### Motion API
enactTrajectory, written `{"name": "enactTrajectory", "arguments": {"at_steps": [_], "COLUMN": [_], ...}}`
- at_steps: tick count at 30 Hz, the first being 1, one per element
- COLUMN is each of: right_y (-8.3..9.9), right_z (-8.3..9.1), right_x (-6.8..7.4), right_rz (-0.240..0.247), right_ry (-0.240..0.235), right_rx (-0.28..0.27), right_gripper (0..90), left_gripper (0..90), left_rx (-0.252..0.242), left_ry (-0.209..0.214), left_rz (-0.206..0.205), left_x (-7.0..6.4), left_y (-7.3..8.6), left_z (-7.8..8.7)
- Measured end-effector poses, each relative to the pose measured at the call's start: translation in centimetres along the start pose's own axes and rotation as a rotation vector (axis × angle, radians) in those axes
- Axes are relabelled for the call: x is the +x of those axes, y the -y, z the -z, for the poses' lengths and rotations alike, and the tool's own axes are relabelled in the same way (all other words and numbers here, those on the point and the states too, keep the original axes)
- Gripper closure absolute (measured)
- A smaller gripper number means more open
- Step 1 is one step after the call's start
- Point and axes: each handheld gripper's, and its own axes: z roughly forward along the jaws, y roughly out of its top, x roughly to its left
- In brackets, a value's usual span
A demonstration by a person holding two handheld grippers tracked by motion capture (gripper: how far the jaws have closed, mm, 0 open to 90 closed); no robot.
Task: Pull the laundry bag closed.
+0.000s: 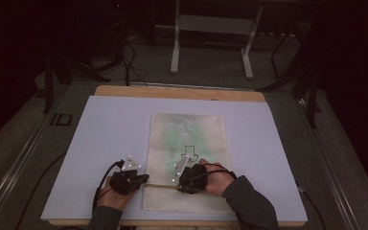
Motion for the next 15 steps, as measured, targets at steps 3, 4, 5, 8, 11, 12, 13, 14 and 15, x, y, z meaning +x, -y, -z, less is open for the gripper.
{"name": "enactTrajectory", "arguments": {"at_steps": [3, 4, 5, 8, 11, 12, 13, 14, 15], "right_y": [0.1, 0.2, 0.3, 0.4, 0.7, 0.8, 0.9, 1.0, 1.1], "right_z": [0.0, 0.1, 0.1, 0.3, 0.4, 0.4, 0.5, 0.5, 0.5], "right_x": [0.0, 0.0, -0.1, -0.1, -0.1, -0.1, -0.1, -0.2, -0.2], "right_rz": [-0.001, -0.005, -0.003, -0.002, -0.007, -0.008, -0.013, -0.014, -0.014], "right_ry": [-0.002, -0.003, -0.004, -0.002, 0.000, 0.000, -0.001, -0.002, -0.003], "right_rx": [-0.001, 0.003, -0.002, 0.005, 0.008, 0.012, 0.008, 0.006, 0.008], "right_gripper": [82.4, 82.5, 82.5, 82.5, 82.5, 82.5, 82.5, 82.5, 82.4], "left_gripper": [89.6, 89.6, 89.6, 89.6, 89.6, 89.6, 89.6, 89.6, 89.6], "left_rx": [-0.001, -0.001, -0.001, 0.000, -0.001, -0.001, -0.001, -0.001, -0.001], "left_ry": [-0.002, -0.001, -0.002, -0.004, -0.004, -0.004, -0.004, -0.003, -0.003], "left_rz": [-0.002, 0.000, -0.001, -0.002, -0.002, -0.001, -0.001, 0.000, 0.000], "left_x": [0.0, 0.0, 0.0, -0.1, -0.1, -0.1, -0.1, 0.0, 0.0], "left_y": [0.0, 0.0, 0.0, 0.0, 0.0, 0.0, 0.0, 0.0, 0.0], "left_z": [0.0, 0.0, 0.0, 0.0, 0.0, 0.0, 0.0, 0.0, 0.0]}}
